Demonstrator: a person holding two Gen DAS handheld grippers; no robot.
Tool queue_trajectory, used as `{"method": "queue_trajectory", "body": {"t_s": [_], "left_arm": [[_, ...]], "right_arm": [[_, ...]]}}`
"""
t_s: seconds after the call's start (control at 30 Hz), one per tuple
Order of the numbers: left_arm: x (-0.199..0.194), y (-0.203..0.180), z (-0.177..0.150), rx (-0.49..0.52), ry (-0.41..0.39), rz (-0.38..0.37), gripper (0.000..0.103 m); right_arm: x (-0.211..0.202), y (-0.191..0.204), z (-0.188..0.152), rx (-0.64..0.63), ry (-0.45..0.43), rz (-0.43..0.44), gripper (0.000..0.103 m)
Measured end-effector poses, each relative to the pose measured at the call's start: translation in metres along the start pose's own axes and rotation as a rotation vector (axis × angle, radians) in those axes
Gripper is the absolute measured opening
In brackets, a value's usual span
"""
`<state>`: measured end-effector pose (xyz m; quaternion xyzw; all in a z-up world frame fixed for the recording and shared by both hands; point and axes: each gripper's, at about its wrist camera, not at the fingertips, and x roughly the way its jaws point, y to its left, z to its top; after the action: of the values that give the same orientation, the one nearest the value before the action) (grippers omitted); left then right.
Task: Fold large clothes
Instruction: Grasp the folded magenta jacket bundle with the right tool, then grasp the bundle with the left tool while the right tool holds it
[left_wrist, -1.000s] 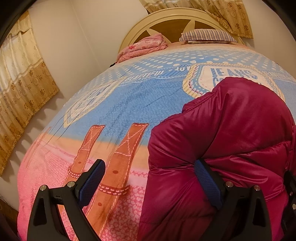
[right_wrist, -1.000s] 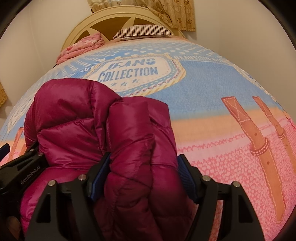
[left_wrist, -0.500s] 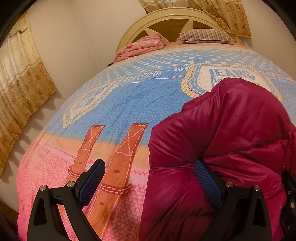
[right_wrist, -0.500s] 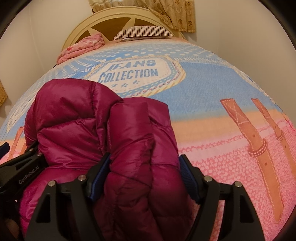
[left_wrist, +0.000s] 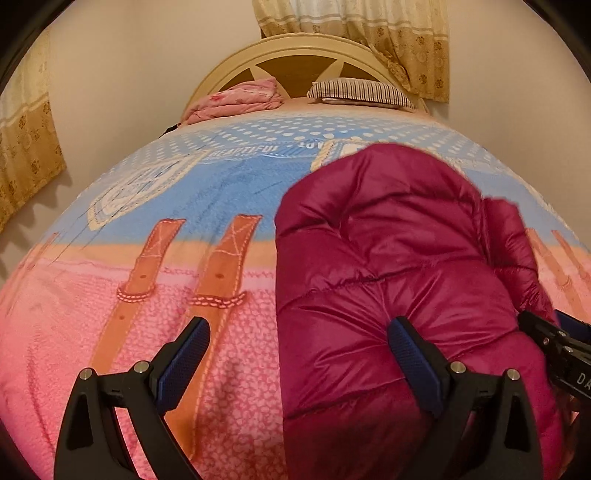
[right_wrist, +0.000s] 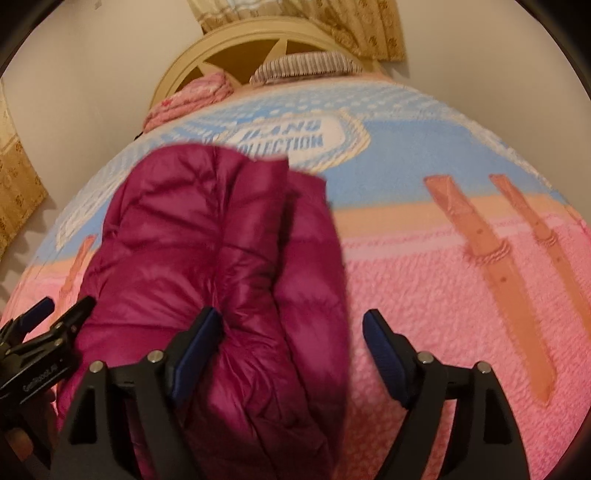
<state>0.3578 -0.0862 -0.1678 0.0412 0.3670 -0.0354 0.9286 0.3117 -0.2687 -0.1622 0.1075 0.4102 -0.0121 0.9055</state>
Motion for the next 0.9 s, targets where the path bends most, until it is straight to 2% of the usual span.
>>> {"method": "queue_trajectory", "body": {"t_s": [0.27,0.37,0.43,0.67,0.73,0.77,0.8,0.9], "left_arm": [[0.007,-0.008,-0.004,0.042,-0.005,-0.002,0.098],[0.012,-0.007,-0.005,0.026,0.007,-0.026,0.098],[0.014,-0.007,-0.004,0.029,0.009,-0.034,0.098],[0.019,-0.008,-0.002,0.036,0.034,-0.077,0.097],[0.021,-0.007,-0.002,0.033,0.043,-0.103,0.092],[0.02,-0.008,-0.002,0.038,0.043,-0.13,0.084],[0.02,-0.01,-0.001,0.05,0.041,-0.158,0.071],[0.014,-0.021,-0.002,0.098,0.025,-0.159,0.059]], "right_arm": [[0.017,-0.012,-0.005,0.047,0.023,0.071,0.081],[0.017,-0.01,-0.007,0.033,0.012,0.084,0.075],[0.016,-0.009,-0.009,0.03,0.01,0.107,0.066],[0.017,-0.006,-0.01,0.024,0.015,0.116,0.065],[0.018,-0.004,-0.01,0.019,0.017,0.111,0.065],[0.02,-0.004,-0.008,0.018,0.016,0.11,0.065],[0.021,-0.004,-0.007,0.016,0.014,0.108,0.063],[0.021,-0.002,-0.007,0.004,0.009,0.127,0.053]]}}
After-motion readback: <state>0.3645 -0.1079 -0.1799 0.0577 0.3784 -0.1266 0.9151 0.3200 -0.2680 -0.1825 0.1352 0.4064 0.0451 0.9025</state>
